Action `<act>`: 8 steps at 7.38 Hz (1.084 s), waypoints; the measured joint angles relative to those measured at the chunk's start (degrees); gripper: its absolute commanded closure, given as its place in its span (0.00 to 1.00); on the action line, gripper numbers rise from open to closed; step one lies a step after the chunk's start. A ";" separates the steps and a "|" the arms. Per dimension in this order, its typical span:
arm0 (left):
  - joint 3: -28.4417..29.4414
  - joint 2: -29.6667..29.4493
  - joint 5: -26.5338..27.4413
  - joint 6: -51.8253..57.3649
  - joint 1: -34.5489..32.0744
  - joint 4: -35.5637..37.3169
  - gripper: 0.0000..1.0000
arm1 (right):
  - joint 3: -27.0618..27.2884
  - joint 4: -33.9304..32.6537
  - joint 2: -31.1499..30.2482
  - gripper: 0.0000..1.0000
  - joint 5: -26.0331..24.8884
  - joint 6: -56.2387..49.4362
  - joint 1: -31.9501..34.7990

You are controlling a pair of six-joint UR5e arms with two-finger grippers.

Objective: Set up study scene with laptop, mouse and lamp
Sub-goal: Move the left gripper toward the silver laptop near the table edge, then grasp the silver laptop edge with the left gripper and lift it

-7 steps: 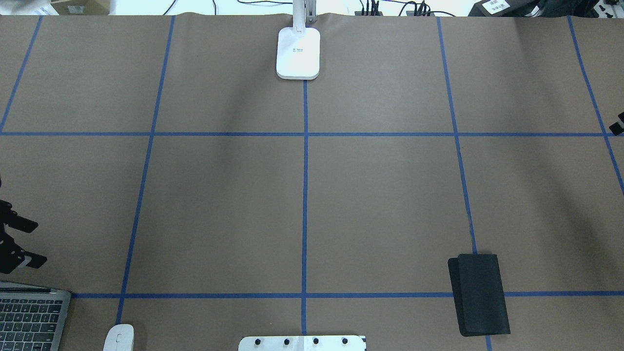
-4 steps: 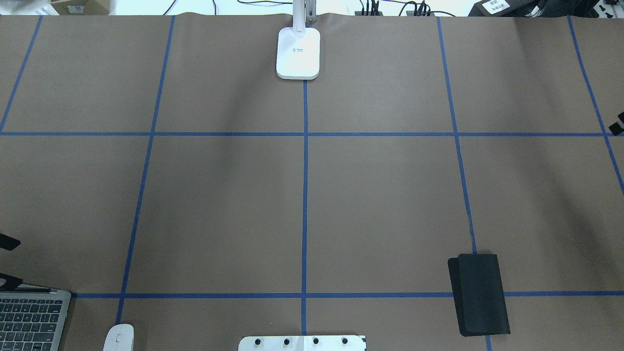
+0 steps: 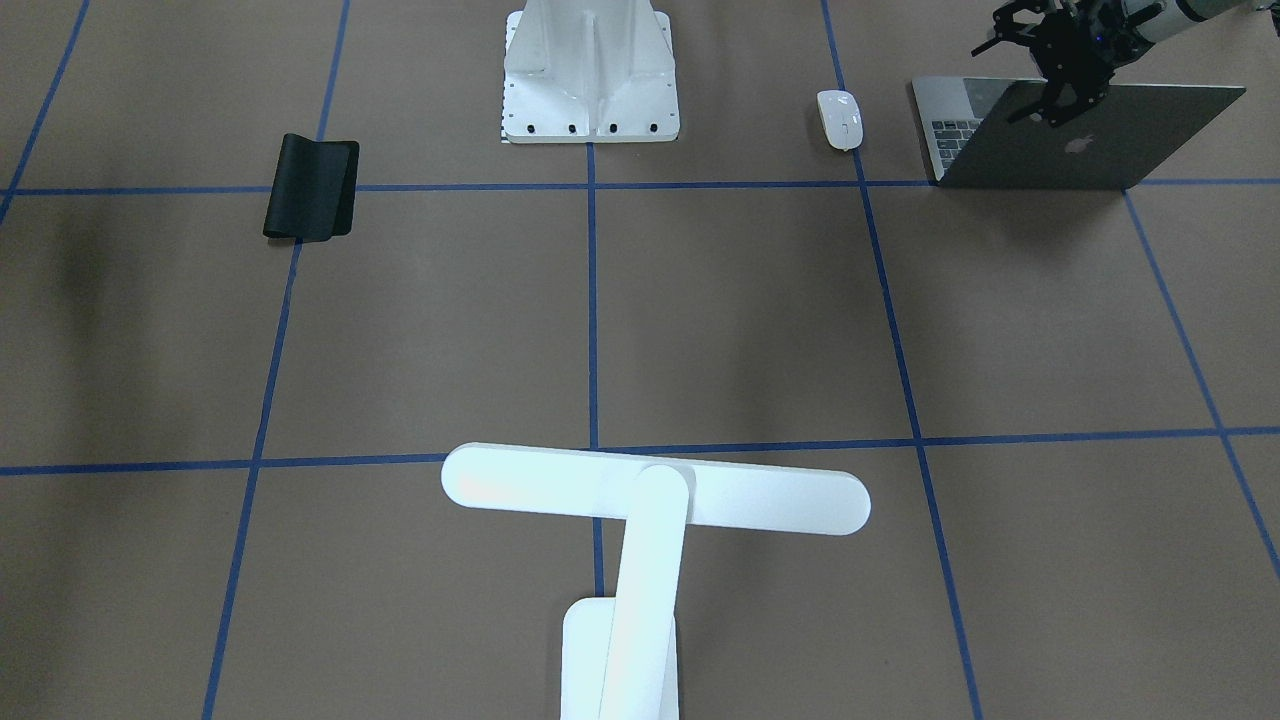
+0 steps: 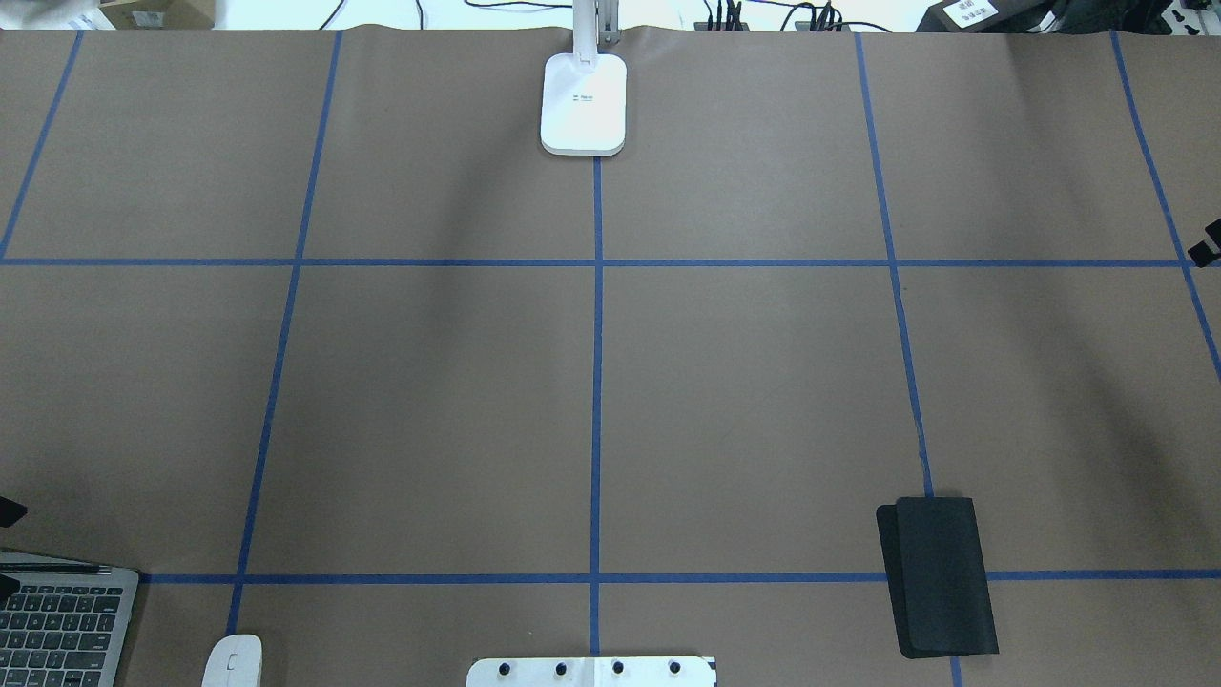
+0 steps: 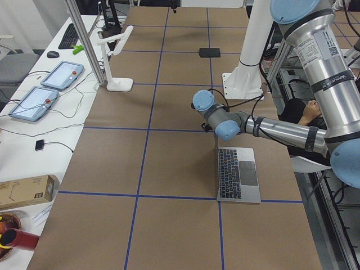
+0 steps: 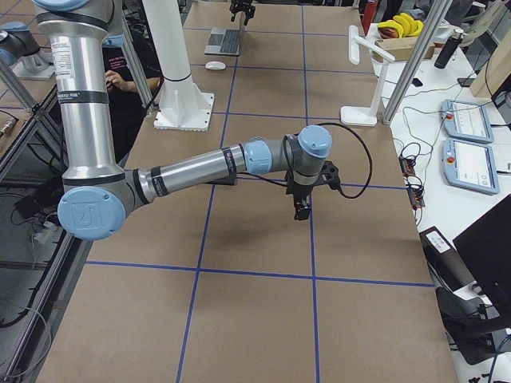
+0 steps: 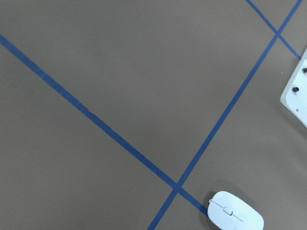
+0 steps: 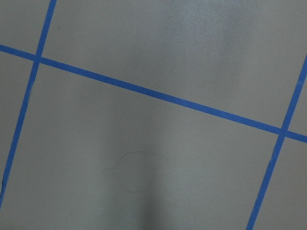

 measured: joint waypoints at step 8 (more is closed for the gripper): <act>0.75 2.16 3.60 5.20 0.62 -2.54 0.02 | 0.14 0.00 0.04 0.01 0.00 0.00 0.00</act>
